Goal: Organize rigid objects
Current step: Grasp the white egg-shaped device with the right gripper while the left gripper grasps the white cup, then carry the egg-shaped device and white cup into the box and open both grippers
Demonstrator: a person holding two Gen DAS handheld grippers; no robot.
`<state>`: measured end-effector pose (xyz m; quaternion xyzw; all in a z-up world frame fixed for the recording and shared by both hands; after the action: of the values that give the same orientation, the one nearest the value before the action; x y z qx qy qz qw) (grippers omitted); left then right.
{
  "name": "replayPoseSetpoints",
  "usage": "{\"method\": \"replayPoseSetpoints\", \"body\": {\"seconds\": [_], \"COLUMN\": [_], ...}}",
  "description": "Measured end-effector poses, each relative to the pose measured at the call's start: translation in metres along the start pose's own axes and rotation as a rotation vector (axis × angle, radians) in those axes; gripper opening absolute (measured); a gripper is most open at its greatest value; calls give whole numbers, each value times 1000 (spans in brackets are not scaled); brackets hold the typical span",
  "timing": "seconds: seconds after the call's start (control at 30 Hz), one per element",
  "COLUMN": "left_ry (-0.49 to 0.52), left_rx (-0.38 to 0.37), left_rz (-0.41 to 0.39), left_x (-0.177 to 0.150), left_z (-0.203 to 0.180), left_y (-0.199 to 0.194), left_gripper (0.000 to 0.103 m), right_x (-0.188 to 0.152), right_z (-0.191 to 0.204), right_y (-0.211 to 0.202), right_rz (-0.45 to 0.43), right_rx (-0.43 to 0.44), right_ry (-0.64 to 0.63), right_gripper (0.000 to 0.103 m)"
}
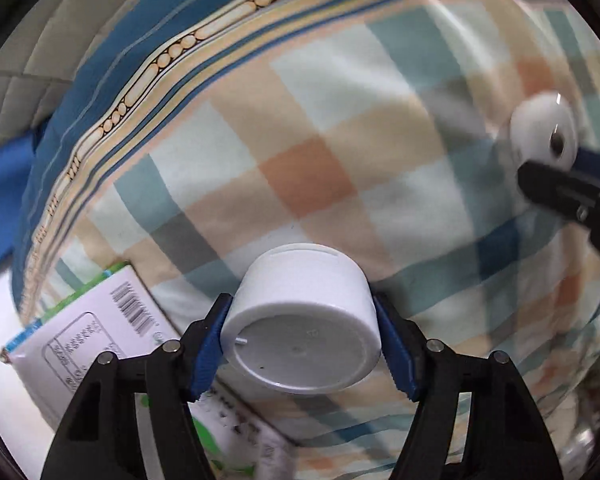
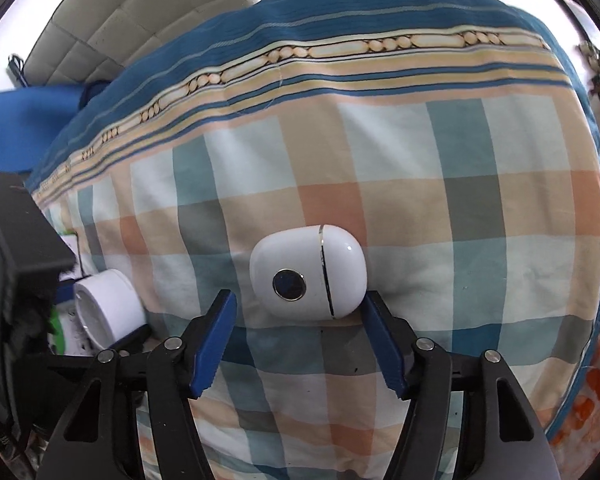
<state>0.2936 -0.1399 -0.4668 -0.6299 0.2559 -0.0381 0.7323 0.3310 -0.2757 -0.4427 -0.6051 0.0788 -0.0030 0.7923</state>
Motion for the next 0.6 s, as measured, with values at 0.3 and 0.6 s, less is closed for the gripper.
{"method": "replayPoseSetpoints", "body": {"seconds": [0.3,0.6], "left_ry": [-167,-225], "left_rx": [-91,-104], "left_rz": [-55,-146], "left_x": [4,10], "left_z": [10,34], "left_y": [17,3], "left_gripper": [71,66], "right_x": [7,14], "right_z": [-5,9], "right_y": [-1,9], "right_rz": [-8,-36], "right_rx": [30,-18], "right_ry": [58,78], "right_gripper": [67,61]}}
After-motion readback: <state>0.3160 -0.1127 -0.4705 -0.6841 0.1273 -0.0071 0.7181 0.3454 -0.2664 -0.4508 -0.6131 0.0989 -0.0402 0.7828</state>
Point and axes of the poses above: each gripper's, at about its wrist camera, not at the fingertips, and y roughly the way its jaws point, z to its left, x to its top, the point moved 8 cm from there along y, roughly the way its jaws point, and after that the axes turned 2 degrees about z, right-handed, at the moved point
